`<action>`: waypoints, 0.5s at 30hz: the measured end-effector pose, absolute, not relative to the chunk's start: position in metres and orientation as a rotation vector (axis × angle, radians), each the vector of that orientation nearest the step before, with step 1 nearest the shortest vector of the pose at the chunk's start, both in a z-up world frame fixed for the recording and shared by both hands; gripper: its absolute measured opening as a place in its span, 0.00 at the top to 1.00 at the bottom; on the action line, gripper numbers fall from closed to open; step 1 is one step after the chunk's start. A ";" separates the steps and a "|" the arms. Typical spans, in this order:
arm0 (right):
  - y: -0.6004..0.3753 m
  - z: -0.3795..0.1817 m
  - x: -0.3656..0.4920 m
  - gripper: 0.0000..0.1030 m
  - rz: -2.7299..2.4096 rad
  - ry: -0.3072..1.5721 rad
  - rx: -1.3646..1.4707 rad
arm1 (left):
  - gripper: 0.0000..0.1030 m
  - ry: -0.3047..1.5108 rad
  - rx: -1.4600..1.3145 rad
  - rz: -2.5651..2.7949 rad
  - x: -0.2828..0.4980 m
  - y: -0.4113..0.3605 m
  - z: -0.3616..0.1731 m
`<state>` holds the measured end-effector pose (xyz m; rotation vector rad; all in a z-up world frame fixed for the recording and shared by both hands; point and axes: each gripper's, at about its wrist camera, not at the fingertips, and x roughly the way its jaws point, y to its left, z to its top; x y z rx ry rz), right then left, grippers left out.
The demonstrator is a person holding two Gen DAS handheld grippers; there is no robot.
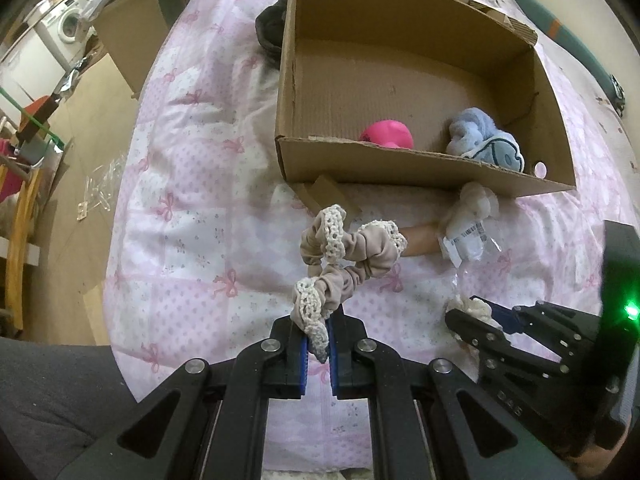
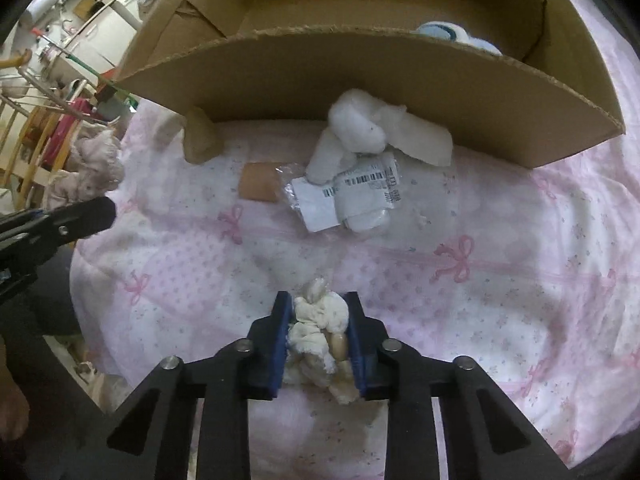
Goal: Organize soft objects
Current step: 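Grasp the cream scrunchie with the right gripper while the left holds the lace scrunchie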
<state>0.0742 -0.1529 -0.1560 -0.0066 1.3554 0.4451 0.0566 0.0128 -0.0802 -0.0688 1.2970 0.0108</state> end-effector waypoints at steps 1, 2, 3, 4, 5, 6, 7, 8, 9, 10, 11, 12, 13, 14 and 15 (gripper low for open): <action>-0.152 -0.154 0.073 0.77 0.457 1.349 -0.004 | 0.93 1.294 -0.069 0.011 0.057 0.013 -0.080; -0.151 -0.150 0.070 0.78 0.472 1.337 0.002 | 0.93 1.293 -0.068 0.012 0.056 0.013 -0.080; -0.149 -0.145 0.068 0.78 0.486 1.326 0.012 | 0.93 1.290 -0.069 0.014 0.056 0.014 -0.079; -0.150 -0.140 0.067 0.78 0.503 1.311 0.031 | 0.93 1.288 -0.070 0.017 0.056 0.015 -0.079; -0.154 -0.130 0.065 0.78 0.524 1.279 0.064 | 0.93 1.287 -0.070 0.019 0.056 0.016 -0.079; -0.157 -0.124 0.064 0.78 0.527 1.256 0.078 | 0.93 1.287 -0.070 0.021 0.056 0.017 -0.079; -0.160 -0.120 0.063 0.78 0.520 1.244 0.080 | 0.93 1.286 -0.068 0.024 0.056 0.017 -0.079; -0.162 -0.120 0.062 0.78 0.522 1.248 0.087 | 0.93 1.286 -0.066 0.026 0.056 0.017 -0.079; -0.164 -0.122 0.062 0.78 0.517 1.256 0.096 | 0.93 1.286 -0.065 0.025 0.056 0.017 -0.079; -0.167 -0.123 0.061 0.78 0.504 1.258 0.103 | 0.93 1.285 -0.064 0.028 0.056 0.018 -0.079; -0.166 -0.125 0.062 0.78 0.503 1.257 0.110 | 0.93 1.283 -0.062 0.030 0.056 0.018 -0.079; -0.168 -0.123 0.062 0.78 0.505 1.251 0.119 | 0.93 1.277 -0.061 0.034 0.055 0.019 -0.078; -0.173 -0.120 0.065 0.78 0.506 1.242 0.125 | 0.93 1.270 -0.060 0.037 0.055 0.019 -0.077; -0.177 -0.118 0.068 0.78 0.511 1.232 0.133 | 0.93 1.262 -0.059 0.040 0.054 0.019 -0.075; -0.178 -0.116 0.068 0.78 0.515 1.226 0.139 | 0.93 1.251 -0.059 0.044 0.053 0.020 -0.073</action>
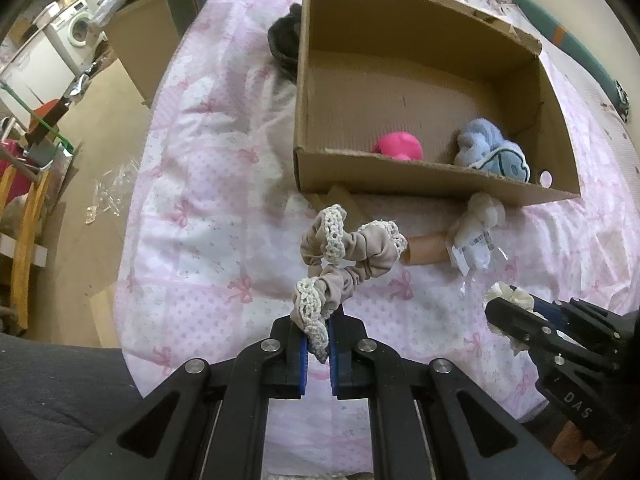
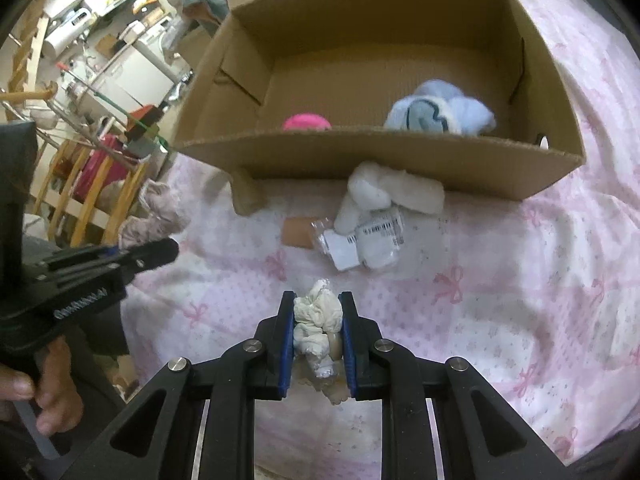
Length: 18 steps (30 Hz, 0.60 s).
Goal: Organize soft objects
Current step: 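Grasp the cream scrunchie with the right gripper while the left holds the lace scrunchie, then lower both scrunchies into the box and open both grippers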
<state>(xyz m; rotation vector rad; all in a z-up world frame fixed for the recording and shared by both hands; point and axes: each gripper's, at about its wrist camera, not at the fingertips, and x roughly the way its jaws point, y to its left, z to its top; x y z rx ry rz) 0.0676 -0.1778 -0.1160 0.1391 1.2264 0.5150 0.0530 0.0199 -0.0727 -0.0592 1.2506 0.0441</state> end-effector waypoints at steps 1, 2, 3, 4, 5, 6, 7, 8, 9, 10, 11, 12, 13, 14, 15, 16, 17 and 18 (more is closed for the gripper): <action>-0.178 -0.115 0.068 0.78 0.515 1.223 0.142 | 0.93 1.235 -0.060 0.046 0.052 0.020 -0.069; -0.182 -0.113 0.067 0.78 0.516 1.219 0.147 | 0.93 1.220 -0.063 0.045 0.051 0.021 -0.066; -0.177 -0.111 0.069 0.78 0.520 1.214 0.155 | 0.93 1.208 -0.065 0.044 0.050 0.020 -0.063; -0.177 -0.109 0.070 0.78 0.524 1.208 0.168 | 0.93 1.192 -0.065 0.040 0.049 0.020 -0.058; -0.181 -0.104 0.071 0.78 0.529 1.196 0.184 | 0.93 1.177 -0.066 0.035 0.048 0.019 -0.054; -0.183 -0.099 0.072 0.78 0.535 1.181 0.198 | 0.93 1.168 -0.065 0.031 0.048 0.019 -0.049; -0.185 -0.093 0.073 0.78 0.540 1.165 0.211 | 0.93 1.157 -0.067 0.022 0.050 0.018 -0.043; -0.188 -0.086 0.074 0.78 0.544 1.147 0.224 | 0.93 1.143 -0.068 0.017 0.051 0.018 -0.037; -0.190 -0.079 0.076 0.78 0.548 1.128 0.232 | 0.93 1.130 -0.066 0.017 0.053 0.019 -0.030; -0.193 -0.072 0.077 0.78 0.551 1.105 0.240 | 0.93 1.114 -0.075 0.024 0.057 0.020 -0.021; -0.199 -0.061 0.080 0.78 0.554 1.075 0.249 | 0.93 1.100 -0.089 0.024 0.061 0.021 -0.014; -0.203 -0.055 0.082 0.78 0.553 1.053 0.255 | 0.93 1.086 -0.099 0.024 0.067 0.021 -0.006; -0.207 -0.048 0.086 0.78 0.549 1.031 0.260 | 0.93 1.076 -0.099 0.025 0.073 0.020 0.000; -0.212 -0.040 0.090 0.78 0.541 1.003 0.262 | 0.93 1.066 -0.095 0.024 0.079 0.019 0.005; -0.217 -0.034 0.094 0.78 0.537 0.979 0.266 | 0.93 1.057 -0.087 0.022 0.086 0.017 0.009; -0.222 -0.028 0.098 0.78 0.531 0.955 0.271 | 0.93 1.046 -0.071 0.024 0.096 0.016 0.013; -0.227 -0.023 0.104 0.78 0.520 0.933 0.273 | 0.93 1.038 -0.063 0.029 0.104 0.015 0.015; -0.232 -0.019 0.110 0.78 0.510 0.915 0.271 | 0.93 1.030 -0.057 0.033 0.111 0.014 0.017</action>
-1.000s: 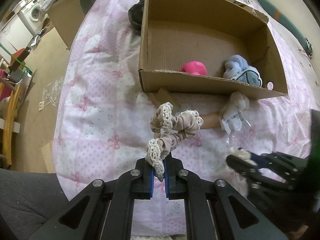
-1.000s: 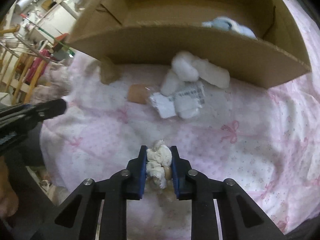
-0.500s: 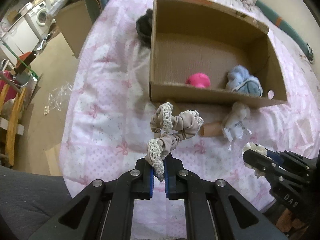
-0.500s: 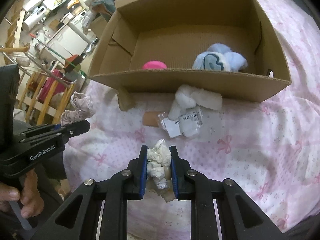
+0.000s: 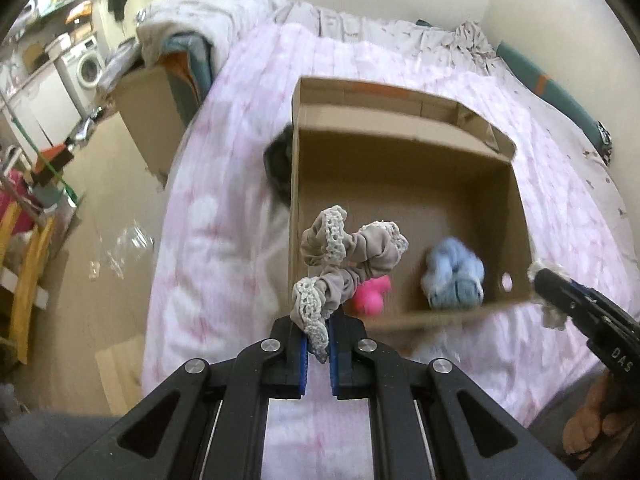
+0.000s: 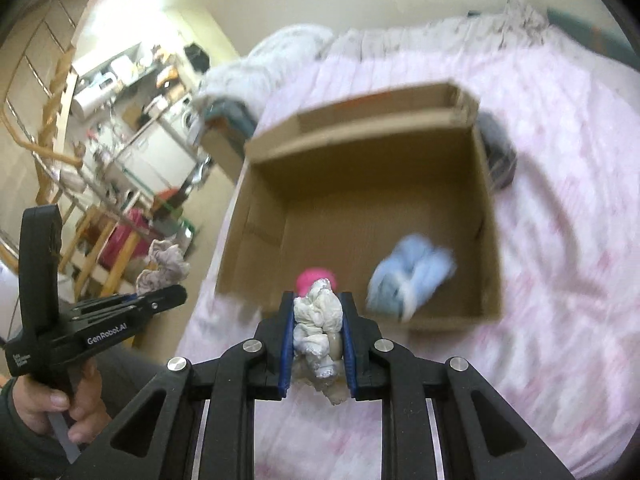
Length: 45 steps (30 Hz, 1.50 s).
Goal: Organize soft objects
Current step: 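Lower both scrunchies into the box and open both grippers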
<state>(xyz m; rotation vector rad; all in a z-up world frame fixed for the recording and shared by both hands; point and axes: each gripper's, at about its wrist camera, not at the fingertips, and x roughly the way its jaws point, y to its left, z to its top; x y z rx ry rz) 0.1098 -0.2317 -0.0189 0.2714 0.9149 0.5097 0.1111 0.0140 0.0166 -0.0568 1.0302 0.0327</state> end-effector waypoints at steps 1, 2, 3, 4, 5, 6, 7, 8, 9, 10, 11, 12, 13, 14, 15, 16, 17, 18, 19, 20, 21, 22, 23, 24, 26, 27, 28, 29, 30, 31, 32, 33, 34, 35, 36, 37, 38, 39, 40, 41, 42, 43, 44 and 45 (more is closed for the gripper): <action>-0.234 -0.016 0.115 0.78 0.500 0.901 0.268 | 0.93 1.025 -0.049 0.033 0.120 0.013 0.017; -0.238 -0.015 0.122 0.78 0.487 0.885 0.263 | 0.93 1.021 -0.040 0.031 0.129 0.011 0.017; -0.241 -0.015 0.128 0.78 0.478 0.877 0.265 | 0.93 1.017 -0.032 0.029 0.135 0.009 0.016; -0.246 -0.016 0.135 0.78 0.468 0.871 0.275 | 0.93 1.013 -0.023 0.027 0.142 0.007 0.014; -0.249 -0.019 0.141 0.78 0.454 0.870 0.283 | 0.93 1.007 -0.016 0.025 0.148 0.005 0.012; -0.255 -0.021 0.146 0.78 0.434 0.870 0.290 | 0.93 1.002 -0.008 0.026 0.153 0.004 0.008; -0.260 -0.026 0.152 0.78 0.414 0.874 0.298 | 0.93 0.993 0.006 0.030 0.156 0.002 0.001; -0.262 -0.032 0.156 0.78 0.382 0.876 0.292 | 0.93 0.987 0.013 0.030 0.158 0.000 -0.005; -0.264 -0.039 0.158 0.78 0.338 0.884 0.269 | 0.93 0.994 0.004 0.022 0.160 -0.001 -0.014; -0.263 -0.048 0.163 0.78 0.299 0.915 0.248 | 0.93 1.007 -0.012 0.009 0.161 -0.001 -0.021; -0.264 -0.060 0.168 0.78 0.269 0.958 0.248 | 0.93 1.029 -0.026 0.001 0.162 -0.001 -0.030; -0.267 -0.068 0.171 0.78 0.256 0.986 0.265 | 0.93 1.049 -0.026 0.009 0.164 -0.001 -0.037; -0.268 -0.073 0.174 0.78 0.250 1.007 0.282 | 0.93 1.049 -0.027 0.015 0.165 -0.001 -0.040; -0.270 -0.077 0.176 0.78 0.252 1.022 0.296 | 0.93 1.042 -0.028 0.018 0.166 0.000 -0.042; -0.271 -0.078 0.177 0.78 0.258 1.024 0.307 | 0.93 1.036 -0.017 0.022 0.168 0.000 -0.043; -0.273 -0.077 0.178 0.78 0.267 1.021 0.319 | 0.93 1.039 -0.005 0.027 0.169 -0.001 -0.046; -0.274 -0.077 0.179 0.78 0.279 1.021 0.334 | 0.93 1.044 -0.005 0.029 0.168 0.000 -0.047; -0.275 -0.078 0.179 0.78 0.282 1.022 0.339 | 0.93 1.048 -0.012 0.028 0.167 0.001 -0.048; -0.276 -0.079 0.178 0.78 0.284 1.026 0.345 | 0.93 1.054 -0.023 0.027 0.167 0.002 -0.049; -0.277 -0.080 0.179 0.78 0.285 1.032 0.353 | 0.93 1.055 -0.023 0.030 0.166 0.001 -0.050; -0.277 -0.083 0.180 0.78 0.284 1.036 0.357 | 0.93 1.054 -0.018 0.035 0.166 0.001 -0.050; -0.277 -0.084 0.177 0.78 0.285 1.038 0.362 | 0.93 1.050 -0.010 0.037 0.166 -0.001 -0.049; -0.278 -0.082 0.178 0.78 0.286 1.038 0.366 | 0.93 1.049 -0.006 0.035 0.165 -0.002 -0.049; -0.277 -0.082 0.177 0.78 0.289 1.038 0.367 | 0.93 1.049 -0.004 0.031 0.165 -0.003 -0.049; -0.273 -0.082 0.177 0.78 0.293 1.040 0.355 | 0.93 1.051 -0.006 0.028 0.165 -0.003 -0.048; -0.272 -0.082 0.177 0.78 0.296 1.043 0.352 | 0.93 1.055 -0.007 0.026 0.165 -0.004 -0.048; -0.271 -0.084 0.177 0.78 0.296 1.046 0.348 | 0.93 1.059 -0.007 0.026 0.165 -0.003 -0.048; -0.270 -0.086 0.179 0.78 0.296 1.049 0.343 | 0.93 1.063 -0.004 0.026 0.165 -0.003 -0.049; -0.269 -0.086 0.179 0.78 0.295 1.051 0.340 | 0.93 1.062 0.000 0.028 0.165 -0.003 -0.049; -0.269 -0.086 0.178 0.78 0.295 1.052 0.338 | 0.93 1.061 0.005 0.030 0.165 -0.004 -0.048; -0.268 -0.086 0.178 0.78 0.290 1.051 0.331 | 0.93 1.062 0.007 0.028 0.164 -0.004 -0.048; -0.268 -0.086 0.178 0.78 0.287 1.050 0.325 | 0.93 1.064 0.008 0.026 0.164 -0.004 -0.049; -0.267 -0.086 0.179 0.78 0.285 1.050 0.318 | 0.93 1.066 0.011 0.028 0.164 -0.004 -0.050; -0.266 -0.085 0.178 0.78 0.282 1.051 0.311 | 0.93 1.068 0.015 0.033 0.164 -0.004 -0.051; -0.265 -0.086 0.178 0.78 0.281 1.049 0.309 | 0.93 1.071 0.019 0.040 0.164 -0.004 -0.052; -0.265 -0.085 0.178 0.78 0.279 1.047 0.308 | 0.93 1.071 0.024 0.050 0.164 -0.004 -0.053; -0.266 -0.084 0.178 0.78 0.278 1.044 0.309 | 0.93 1.068 0.029 0.055 0.163 -0.004 -0.053; -0.267 -0.084 0.177 0.78 0.276 1.040 0.313 | 0.93 1.063 0.034 0.057 0.163 -0.005 -0.053; -0.267 -0.084 0.177 0.78 0.275 1.037 0.317 | 0.93 1.060 0.037 0.053 0.162 -0.005 -0.052; -0.268 -0.084 0.177 0.78 0.273 1.035 0.319 | 0.93 1.058 0.036 0.049 0.162 -0.005 -0.052; -0.268 -0.084 0.177 0.78 0.270 1.035 0.316 | 0.93 1.053 0.036 0.047 0.161 -0.005 -0.051; -0.268 -0.085 0.177 0.78 0.267 1.037 0.309 | 0.93 1.049 0.037 0.046 0.161 -0.005 -0.051; -0.268 -0.085 0.177 0.78 0.267 1.037 0.309 | 0.93 1.042 0.042 0.045 0.161 -0.006 -0.050; -0.267 -0.086 0.176 0.78 0.265 1.038 0.304 | 0.93 1.038 0.048 0.044 0.160 -0.006 -0.050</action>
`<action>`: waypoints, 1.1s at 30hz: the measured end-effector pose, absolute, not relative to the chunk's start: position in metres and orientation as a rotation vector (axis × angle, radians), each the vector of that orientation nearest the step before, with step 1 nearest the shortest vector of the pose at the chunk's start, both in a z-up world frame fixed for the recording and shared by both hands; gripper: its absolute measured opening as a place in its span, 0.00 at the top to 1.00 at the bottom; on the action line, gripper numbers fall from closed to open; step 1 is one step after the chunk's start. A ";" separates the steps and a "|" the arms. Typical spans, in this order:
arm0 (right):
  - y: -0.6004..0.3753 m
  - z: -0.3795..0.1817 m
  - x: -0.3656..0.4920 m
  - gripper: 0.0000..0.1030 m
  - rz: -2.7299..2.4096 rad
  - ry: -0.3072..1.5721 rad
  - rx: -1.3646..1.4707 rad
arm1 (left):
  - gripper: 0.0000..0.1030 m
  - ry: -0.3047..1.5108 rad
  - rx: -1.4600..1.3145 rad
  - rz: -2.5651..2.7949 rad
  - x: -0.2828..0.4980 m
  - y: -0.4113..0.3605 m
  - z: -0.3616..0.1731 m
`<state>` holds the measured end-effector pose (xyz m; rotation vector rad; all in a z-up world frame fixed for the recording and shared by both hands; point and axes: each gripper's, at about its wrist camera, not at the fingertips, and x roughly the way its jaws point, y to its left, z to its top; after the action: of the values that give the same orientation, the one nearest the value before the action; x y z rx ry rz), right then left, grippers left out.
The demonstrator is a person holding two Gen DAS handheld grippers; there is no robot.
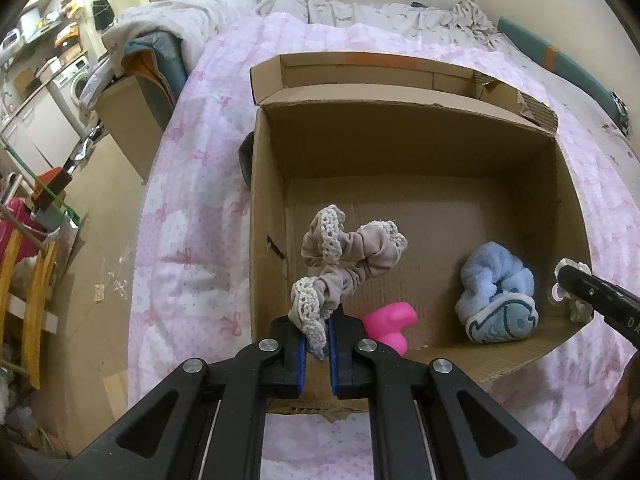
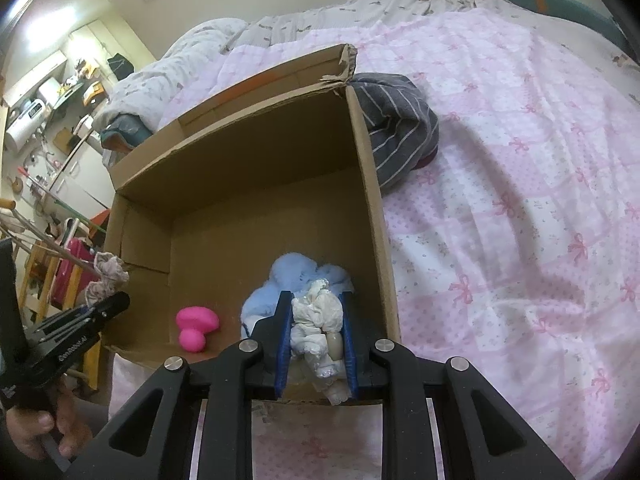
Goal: Organize soft objects
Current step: 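Lower both scrunchies into the box and open both grippers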
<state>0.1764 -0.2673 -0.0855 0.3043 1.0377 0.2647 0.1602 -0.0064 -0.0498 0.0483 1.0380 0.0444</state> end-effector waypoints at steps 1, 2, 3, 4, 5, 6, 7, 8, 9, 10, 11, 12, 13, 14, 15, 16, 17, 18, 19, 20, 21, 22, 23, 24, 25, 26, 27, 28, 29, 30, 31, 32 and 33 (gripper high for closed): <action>-0.267 -0.086 0.176 0.78 0.264 1.038 0.303 | 0.93 1.033 0.055 0.042 0.160 -0.007 -0.049; -0.267 -0.086 0.176 0.78 0.266 1.037 0.305 | 0.93 1.031 0.058 0.042 0.160 -0.007 -0.049; -0.268 -0.085 0.176 0.78 0.266 1.034 0.305 | 0.93 1.033 0.061 0.043 0.160 -0.007 -0.050; -0.268 -0.085 0.176 0.78 0.265 1.032 0.305 | 0.93 1.035 0.060 0.043 0.159 -0.007 -0.050; -0.268 -0.085 0.176 0.78 0.264 1.030 0.305 | 0.93 1.037 0.060 0.044 0.160 -0.007 -0.050; -0.268 -0.085 0.176 0.78 0.263 1.029 0.304 | 0.92 1.039 0.058 0.044 0.160 -0.008 -0.050; -0.268 -0.085 0.176 0.78 0.262 1.030 0.304 | 0.92 1.040 0.055 0.043 0.160 -0.008 -0.050; -0.268 -0.085 0.177 0.78 0.262 1.032 0.304 | 0.92 1.040 0.053 0.043 0.160 -0.008 -0.050; -0.268 -0.086 0.177 0.78 0.264 1.034 0.306 | 0.91 1.040 0.054 0.040 0.160 -0.008 -0.049; -0.268 -0.085 0.177 0.78 0.264 1.033 0.306 | 0.89 1.041 0.056 0.037 0.160 -0.008 -0.049; -0.268 -0.085 0.177 0.77 0.264 1.031 0.306 | 0.88 1.041 0.058 0.036 0.160 -0.009 -0.050; -0.268 -0.085 0.177 0.77 0.265 1.029 0.306 | 0.87 1.040 0.061 0.035 0.160 -0.009 -0.050; -0.268 -0.086 0.177 0.77 0.267 1.028 0.307 | 0.87 1.042 0.065 0.037 0.160 -0.009 -0.050; -0.268 -0.086 0.177 0.77 0.267 1.027 0.306 | 0.87 1.046 0.067 0.037 0.160 -0.010 -0.051; -0.268 -0.086 0.177 0.77 0.267 1.027 0.304 | 0.87 1.050 0.067 0.035 0.160 -0.010 -0.052; -0.267 -0.086 0.177 0.77 0.267 1.028 0.302 | 0.87 1.050 0.066 0.034 0.160 -0.011 -0.052; -0.267 -0.087 0.177 0.77 0.268 1.028 0.297 | 0.87 1.050 0.067 0.034 0.160 -0.011 -0.052; -0.266 -0.087 0.177 0.77 0.270 1.028 0.296 | 0.84 1.050 0.071 0.034 0.160 -0.011 -0.052; -0.266 -0.087 0.176 0.77 0.273 1.028 0.297 | 0.79 1.050 0.073 0.033 0.160 -0.012 -0.052; -0.266 -0.086 0.176 0.77 0.275 1.026 0.295 | 0.75 1.050 0.075 0.031 0.160 -0.012 -0.052; -0.266 -0.086 0.176 0.77 0.276 1.025 0.292 | 0.64 1.049 0.073 0.027 0.159 -0.012 -0.051; -0.266 -0.085 0.176 0.77 0.277 1.024 0.292 | 0.48 1.046 0.071 0.024 0.158 -0.013 -0.051; -0.266 -0.085 0.176 0.77 0.278 1.024 0.294 | 0.45 1.042 0.062 0.003 0.157 -0.013 -0.051; -0.266 -0.085 0.176 0.77 0.280 1.024 0.295 | 0.41 1.037 0.060 -0.013 0.155 -0.013 -0.050; -0.265 -0.085 0.176 0.77 0.280 1.024 0.292 | 0.41 1.031 0.068 -0.016 0.154 -0.014 -0.050; -0.265 -0.085 0.175 0.77 0.282 1.022 0.289 | 0.41 1.024 0.073 -0.019 0.152 -0.015 -0.049; -0.264 -0.084 0.175 0.77 0.284 1.021 0.285 | 0.39 1.018 0.074 -0.021 0.151 -0.016 -0.048; -0.264 -0.084 0.174 0.77 0.287 1.020 0.282 | 0.37 1.013 0.072 -0.025 0.149 -0.016 -0.047; -0.263 -0.084 0.173 0.77 0.289 1.019 0.277 | 0.36 1.010 0.068 -0.026 0.149 -0.016 -0.046; -0.262 -0.084 0.173 0.77 0.292 1.016 0.274 | 0.36 1.009 0.063 -0.026 0.148 -0.016 -0.045; -0.262 -0.084 0.172 0.76 0.294 1.012 0.273 | 0.36 1.006 0.059 -0.026 0.148 -0.016 -0.044; -0.261 -0.083 0.172 0.74 0.296 1.009 0.272 | 0.36 1.003 0.059 -0.024 0.147 -0.016 -0.043; -0.261 -0.082 0.171 0.73 0.298 1.004 0.270 | 0.36 0.998 0.060 -0.021 0.146 -0.016 -0.042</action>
<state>0.1709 -0.2606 -0.0822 0.2696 1.0039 0.2983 0.1458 -0.0158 -0.0421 0.0603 0.9981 -0.0211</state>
